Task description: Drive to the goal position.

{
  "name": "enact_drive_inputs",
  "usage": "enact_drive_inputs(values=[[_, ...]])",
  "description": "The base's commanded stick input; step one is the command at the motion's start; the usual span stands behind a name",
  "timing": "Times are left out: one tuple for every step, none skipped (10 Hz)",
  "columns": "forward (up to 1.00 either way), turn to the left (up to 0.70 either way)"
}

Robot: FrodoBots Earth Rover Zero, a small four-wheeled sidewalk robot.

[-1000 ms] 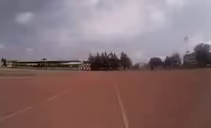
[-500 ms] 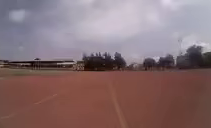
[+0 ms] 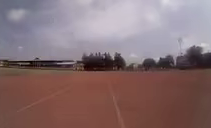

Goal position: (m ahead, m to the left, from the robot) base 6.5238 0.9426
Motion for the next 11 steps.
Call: enact_drive_inputs(values=[[0.63,0.00],[0.63,0.00],[0.63,0.00],[0.63,0.00],[0.63,0.00],[0.63,0.00],[0.63,0.00],[0.63,0.00],[0.63,0.00],[0.64,0.00],[0.67,0.00]])
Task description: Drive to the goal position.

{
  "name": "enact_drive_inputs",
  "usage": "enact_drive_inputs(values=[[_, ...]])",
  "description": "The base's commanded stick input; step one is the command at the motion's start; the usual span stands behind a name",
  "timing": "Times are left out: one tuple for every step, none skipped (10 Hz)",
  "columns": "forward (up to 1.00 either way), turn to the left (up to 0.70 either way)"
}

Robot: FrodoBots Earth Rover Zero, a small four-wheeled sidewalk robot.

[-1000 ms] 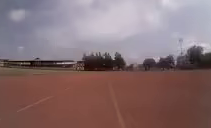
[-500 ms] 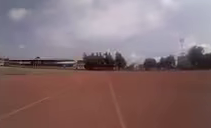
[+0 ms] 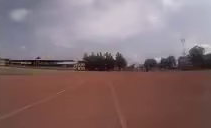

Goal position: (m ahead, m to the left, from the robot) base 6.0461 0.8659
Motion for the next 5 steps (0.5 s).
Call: enact_drive_inputs(values=[[0.70,0.00],[0.70,0.00],[0.70,0.00],[0.70,0.00],[0.70,0.00]])
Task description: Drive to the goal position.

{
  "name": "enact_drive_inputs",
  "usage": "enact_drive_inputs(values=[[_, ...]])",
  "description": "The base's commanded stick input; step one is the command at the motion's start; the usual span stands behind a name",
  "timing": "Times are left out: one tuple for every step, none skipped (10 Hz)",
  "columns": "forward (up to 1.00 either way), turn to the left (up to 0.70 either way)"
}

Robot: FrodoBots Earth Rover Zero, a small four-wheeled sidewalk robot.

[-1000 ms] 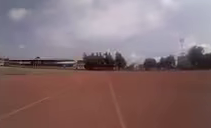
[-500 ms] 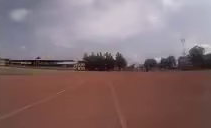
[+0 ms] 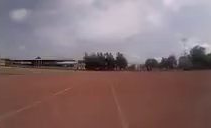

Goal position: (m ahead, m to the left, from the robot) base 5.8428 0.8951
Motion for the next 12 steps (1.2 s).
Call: enact_drive_inputs(values=[[0.70,0.00],[0.70,0.00],[0.70,0.00],[0.70,0.00],[0.70,0.00],[0.70,0.00],[0.70,0.00],[0.70,0.00],[0.70,0.00],[0.70,0.00],[0.59,0.00],[0.45,0.00]])
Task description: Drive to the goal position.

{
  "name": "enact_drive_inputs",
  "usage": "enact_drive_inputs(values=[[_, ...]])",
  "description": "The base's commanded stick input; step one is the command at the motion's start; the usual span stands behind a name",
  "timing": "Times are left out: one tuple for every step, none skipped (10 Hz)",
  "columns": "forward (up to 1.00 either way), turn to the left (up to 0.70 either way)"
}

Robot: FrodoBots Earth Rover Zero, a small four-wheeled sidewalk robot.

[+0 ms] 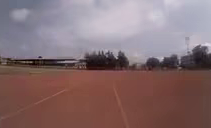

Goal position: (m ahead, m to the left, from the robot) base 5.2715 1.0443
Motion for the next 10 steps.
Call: enact_drive_inputs(values=[[0.31,0.00],[0.11,0.00],[0.12,0.00],[0.16,0.00],[0.20,0.00],[0.24,0.00],[0.30,0.00],[0.36,0.00],[0.39,0.00],[0.51,0.00]])
